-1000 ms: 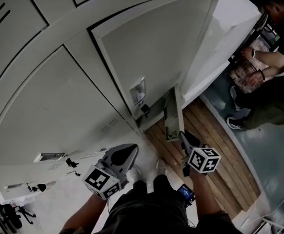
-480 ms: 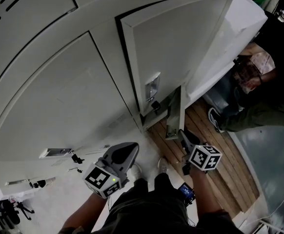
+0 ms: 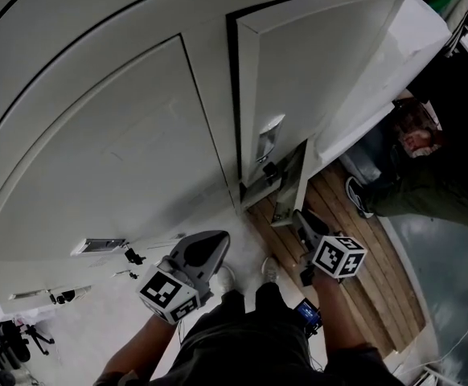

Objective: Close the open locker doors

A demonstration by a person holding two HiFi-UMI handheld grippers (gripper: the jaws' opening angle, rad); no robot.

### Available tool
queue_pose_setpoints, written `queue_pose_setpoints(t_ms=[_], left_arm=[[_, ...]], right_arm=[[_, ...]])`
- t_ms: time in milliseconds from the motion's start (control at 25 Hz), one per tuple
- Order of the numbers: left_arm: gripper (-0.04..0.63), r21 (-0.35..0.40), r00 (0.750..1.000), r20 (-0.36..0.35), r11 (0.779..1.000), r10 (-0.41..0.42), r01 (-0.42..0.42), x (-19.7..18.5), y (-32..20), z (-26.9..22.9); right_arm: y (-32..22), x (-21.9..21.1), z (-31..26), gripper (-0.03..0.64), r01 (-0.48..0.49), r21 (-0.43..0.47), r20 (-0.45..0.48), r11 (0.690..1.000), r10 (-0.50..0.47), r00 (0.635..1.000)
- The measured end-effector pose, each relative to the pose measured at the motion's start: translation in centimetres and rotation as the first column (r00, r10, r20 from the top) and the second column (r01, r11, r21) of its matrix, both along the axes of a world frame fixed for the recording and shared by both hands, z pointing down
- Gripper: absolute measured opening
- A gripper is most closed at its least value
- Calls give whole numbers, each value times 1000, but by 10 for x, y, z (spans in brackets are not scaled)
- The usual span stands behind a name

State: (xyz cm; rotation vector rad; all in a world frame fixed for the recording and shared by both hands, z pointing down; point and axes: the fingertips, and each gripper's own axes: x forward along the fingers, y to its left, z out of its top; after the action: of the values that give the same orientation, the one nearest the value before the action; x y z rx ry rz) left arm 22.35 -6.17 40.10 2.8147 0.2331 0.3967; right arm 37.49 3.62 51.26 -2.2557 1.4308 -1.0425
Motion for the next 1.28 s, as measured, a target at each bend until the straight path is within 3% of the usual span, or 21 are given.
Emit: queue_pose_setpoints(t_ms=[1280], left_arm=[[3,6,993,31,994,-110,110,-29,-26,5]], right_arm=[[-67,-18,-1,83,123,54,25,991,-124,992]])
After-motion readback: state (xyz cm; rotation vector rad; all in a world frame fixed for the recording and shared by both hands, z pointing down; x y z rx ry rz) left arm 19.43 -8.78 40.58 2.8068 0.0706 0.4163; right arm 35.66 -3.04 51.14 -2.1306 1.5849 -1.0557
